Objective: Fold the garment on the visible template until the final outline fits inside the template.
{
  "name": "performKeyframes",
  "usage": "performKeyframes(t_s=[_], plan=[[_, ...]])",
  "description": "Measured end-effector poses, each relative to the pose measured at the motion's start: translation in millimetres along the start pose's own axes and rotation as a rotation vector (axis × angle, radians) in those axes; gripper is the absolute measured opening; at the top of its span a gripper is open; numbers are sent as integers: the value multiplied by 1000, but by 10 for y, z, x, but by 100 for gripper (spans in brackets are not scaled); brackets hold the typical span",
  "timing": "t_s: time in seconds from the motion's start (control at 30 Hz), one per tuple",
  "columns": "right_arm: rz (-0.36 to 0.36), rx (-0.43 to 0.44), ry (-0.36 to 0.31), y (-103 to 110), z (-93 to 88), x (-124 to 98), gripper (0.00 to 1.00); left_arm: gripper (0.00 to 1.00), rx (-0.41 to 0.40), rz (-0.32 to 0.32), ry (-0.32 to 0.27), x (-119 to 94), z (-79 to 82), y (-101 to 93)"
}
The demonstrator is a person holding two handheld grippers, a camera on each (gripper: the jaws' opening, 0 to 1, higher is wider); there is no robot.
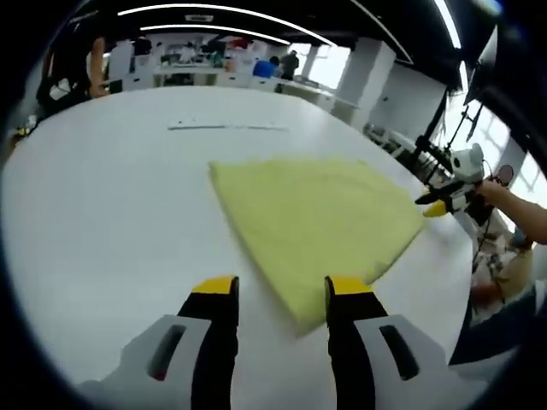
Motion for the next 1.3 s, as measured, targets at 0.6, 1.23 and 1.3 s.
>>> performKeyframes(t_s=[0.6, 1.23, 1.3], plan=[[2, 196, -48, 21, -215, -51, 4, 9, -53, -6, 22, 0, -218, -65], [-41, 109, -20, 56, -314, -97, 0, 1, -140, -34, 44, -89, -325, -129], [-41, 106, -18, 62, -321, -105, 0, 1, -137, -35, 45, -99, -333, -136]])
Point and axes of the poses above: the point that each gripper's makers call its tool centre point, and the gripper's own axes: x roughly forward along the fingers, y roughly to its left, z roughly out of its top, the point moved 8 cm from there along -x, roughly backward along the fingers, and after that the axes turned 2 degrees about y, right-handed, at the moved point
